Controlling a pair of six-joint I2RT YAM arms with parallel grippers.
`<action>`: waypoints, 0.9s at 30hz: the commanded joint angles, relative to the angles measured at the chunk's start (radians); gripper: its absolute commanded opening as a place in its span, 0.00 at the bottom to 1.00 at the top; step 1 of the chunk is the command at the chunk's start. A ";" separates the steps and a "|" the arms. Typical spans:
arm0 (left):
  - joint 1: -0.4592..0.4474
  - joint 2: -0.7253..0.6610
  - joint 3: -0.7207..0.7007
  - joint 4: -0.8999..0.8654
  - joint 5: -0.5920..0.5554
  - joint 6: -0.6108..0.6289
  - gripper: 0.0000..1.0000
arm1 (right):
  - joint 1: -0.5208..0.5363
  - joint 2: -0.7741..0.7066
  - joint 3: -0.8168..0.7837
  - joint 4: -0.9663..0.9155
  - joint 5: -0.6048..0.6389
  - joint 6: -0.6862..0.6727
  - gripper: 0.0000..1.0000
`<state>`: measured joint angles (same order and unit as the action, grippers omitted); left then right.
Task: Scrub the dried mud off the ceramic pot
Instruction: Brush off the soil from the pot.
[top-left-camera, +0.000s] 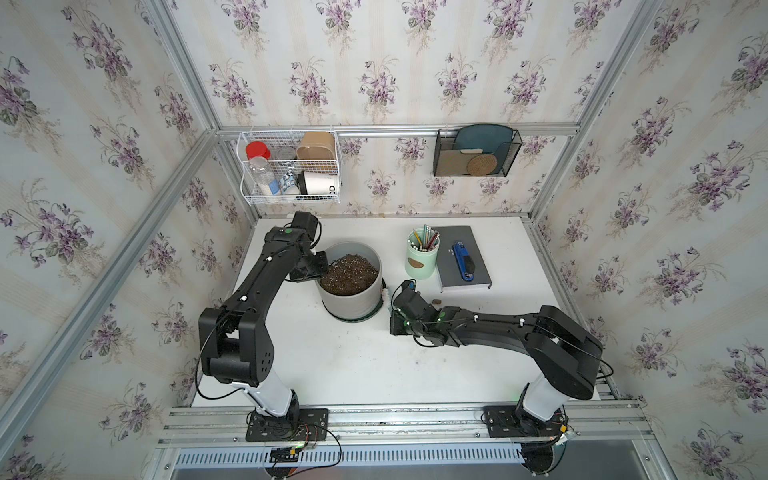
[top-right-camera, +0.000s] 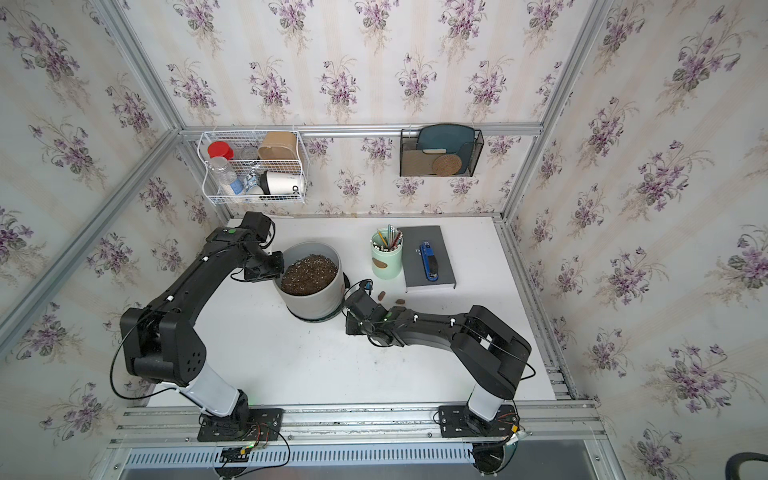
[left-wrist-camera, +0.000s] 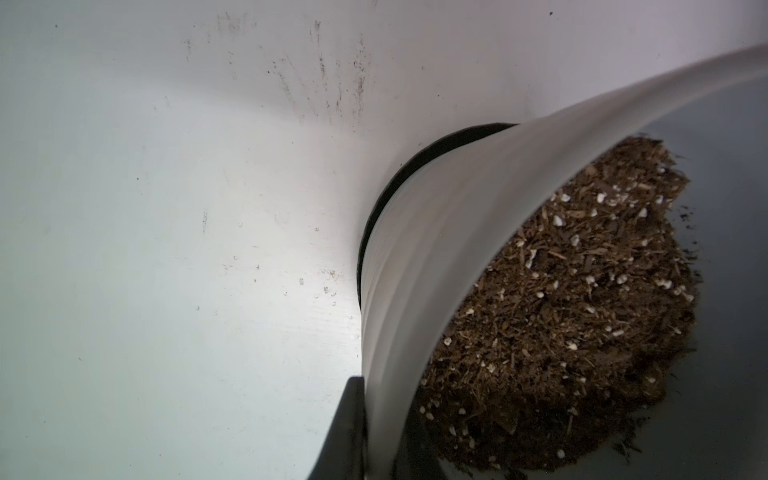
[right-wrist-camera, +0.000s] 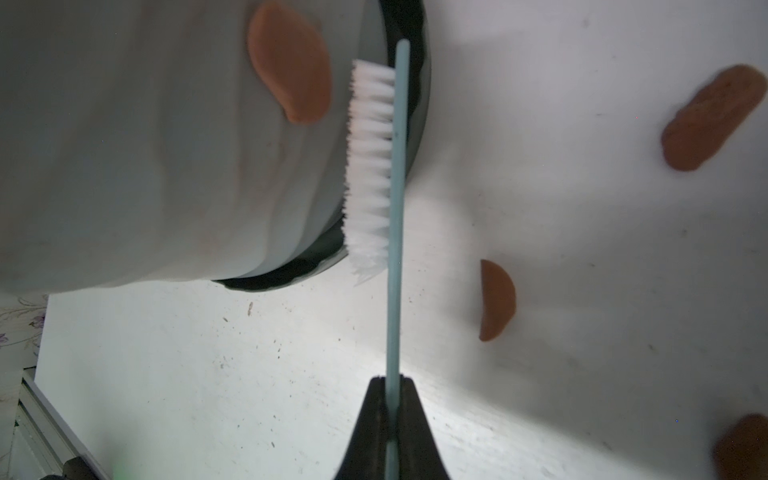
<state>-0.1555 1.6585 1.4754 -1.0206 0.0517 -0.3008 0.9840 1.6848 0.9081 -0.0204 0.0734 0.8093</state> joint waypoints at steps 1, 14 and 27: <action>-0.010 0.002 -0.005 -0.009 0.126 -0.035 0.00 | 0.009 -0.006 0.003 0.048 -0.016 -0.004 0.00; -0.016 0.006 -0.034 0.001 0.094 -0.048 0.00 | 0.012 -0.087 0.017 0.060 -0.020 0.012 0.00; -0.016 -0.002 -0.056 0.004 0.070 -0.039 0.00 | -0.012 -0.204 -0.051 -0.028 0.086 0.013 0.00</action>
<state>-0.1677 1.6405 1.4349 -0.9817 0.0292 -0.3180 0.9756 1.4986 0.8669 -0.0360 0.1219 0.8314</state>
